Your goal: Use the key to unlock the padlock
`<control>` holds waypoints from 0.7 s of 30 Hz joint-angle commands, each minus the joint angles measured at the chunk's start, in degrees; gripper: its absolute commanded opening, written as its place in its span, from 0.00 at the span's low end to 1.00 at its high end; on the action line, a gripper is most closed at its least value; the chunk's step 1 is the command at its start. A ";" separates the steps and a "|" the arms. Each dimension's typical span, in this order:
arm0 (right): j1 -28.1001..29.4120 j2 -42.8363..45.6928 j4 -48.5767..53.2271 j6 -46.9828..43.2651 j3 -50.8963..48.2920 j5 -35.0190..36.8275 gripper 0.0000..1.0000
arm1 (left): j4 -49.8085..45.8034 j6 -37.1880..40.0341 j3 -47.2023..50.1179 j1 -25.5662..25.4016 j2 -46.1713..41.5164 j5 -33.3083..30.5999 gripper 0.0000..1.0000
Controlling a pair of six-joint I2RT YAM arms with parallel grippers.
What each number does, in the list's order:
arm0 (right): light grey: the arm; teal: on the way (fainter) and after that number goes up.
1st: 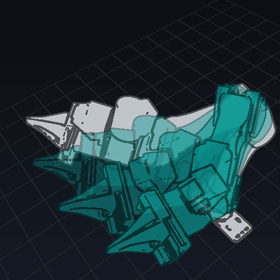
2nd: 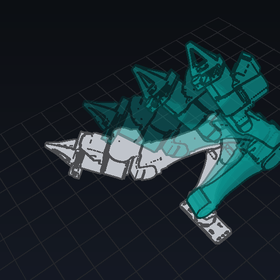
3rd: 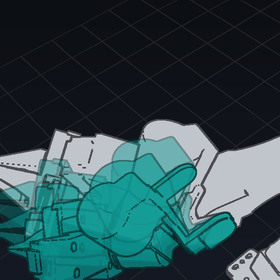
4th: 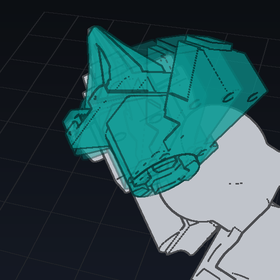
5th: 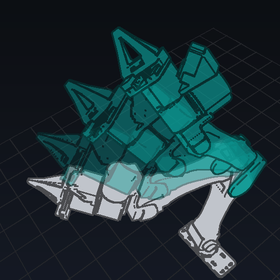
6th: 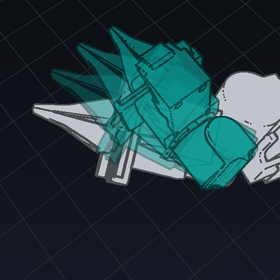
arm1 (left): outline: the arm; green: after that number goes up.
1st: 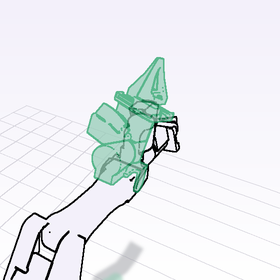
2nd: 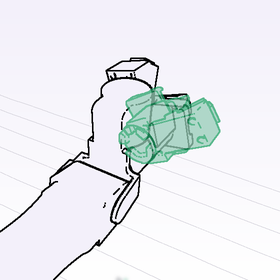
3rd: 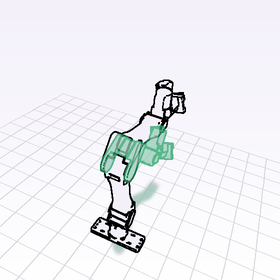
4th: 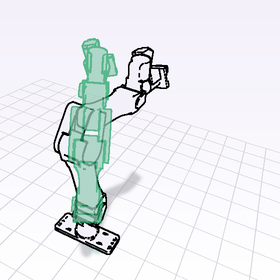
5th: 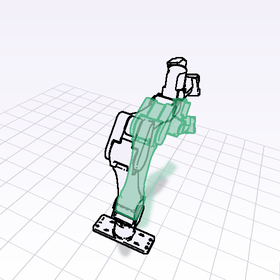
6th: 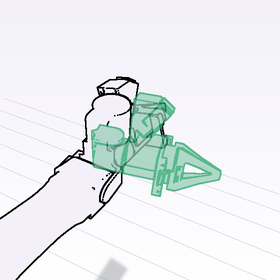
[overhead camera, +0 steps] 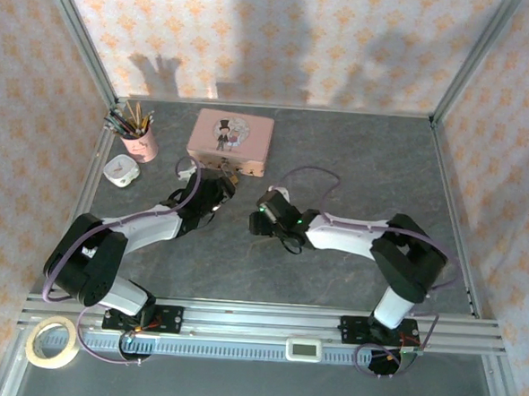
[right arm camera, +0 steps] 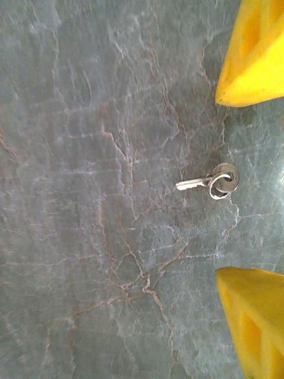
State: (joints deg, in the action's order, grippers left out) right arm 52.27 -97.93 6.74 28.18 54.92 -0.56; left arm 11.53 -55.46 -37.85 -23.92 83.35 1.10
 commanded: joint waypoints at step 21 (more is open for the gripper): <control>1.95 -11.46 13.72 5.83 8.72 13.88 0.42 | 9.78 -3.19 5.46 0.87 -0.95 2.61 0.56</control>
State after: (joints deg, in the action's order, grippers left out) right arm 54.50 -107.33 17.47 33.21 63.00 9.08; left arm 20.29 -58.67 -32.23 -23.24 83.59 4.47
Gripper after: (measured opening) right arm 0.441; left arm 0.561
